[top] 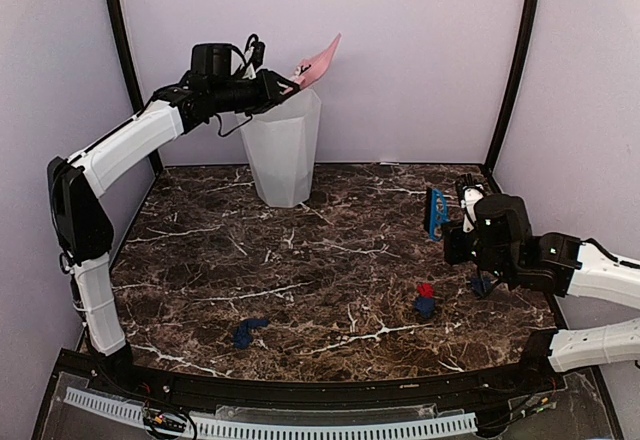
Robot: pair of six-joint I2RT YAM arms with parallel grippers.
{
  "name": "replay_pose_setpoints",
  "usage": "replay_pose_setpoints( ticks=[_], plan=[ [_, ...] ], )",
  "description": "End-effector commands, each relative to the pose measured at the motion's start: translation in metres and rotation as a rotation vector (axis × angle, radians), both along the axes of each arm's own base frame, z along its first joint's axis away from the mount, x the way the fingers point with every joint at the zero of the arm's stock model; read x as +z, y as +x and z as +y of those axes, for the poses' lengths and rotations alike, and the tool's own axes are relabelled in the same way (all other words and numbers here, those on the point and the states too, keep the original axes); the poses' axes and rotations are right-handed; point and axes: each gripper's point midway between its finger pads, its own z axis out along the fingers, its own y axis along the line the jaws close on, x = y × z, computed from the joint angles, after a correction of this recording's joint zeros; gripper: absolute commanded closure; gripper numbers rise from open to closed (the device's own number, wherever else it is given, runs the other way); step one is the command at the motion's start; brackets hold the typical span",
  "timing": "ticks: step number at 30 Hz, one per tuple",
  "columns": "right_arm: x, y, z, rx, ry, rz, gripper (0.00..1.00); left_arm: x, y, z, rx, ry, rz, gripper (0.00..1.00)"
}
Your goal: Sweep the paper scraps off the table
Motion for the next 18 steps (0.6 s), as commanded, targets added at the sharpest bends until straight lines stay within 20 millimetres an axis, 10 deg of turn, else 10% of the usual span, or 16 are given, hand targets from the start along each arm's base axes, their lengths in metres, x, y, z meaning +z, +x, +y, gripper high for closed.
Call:
replay_pose_setpoints(
  ticks=[1,18],
  plan=[
    [0.006,0.004,0.002,-0.003,0.027,-0.027,1.00,0.042,-0.012,-0.002,-0.136,-0.234,0.023,1.00],
    [0.004,0.004,0.003,0.002,0.030,-0.024,1.00,0.066,-0.015,0.044,-0.269,-0.649,0.195,1.00]
  ],
)
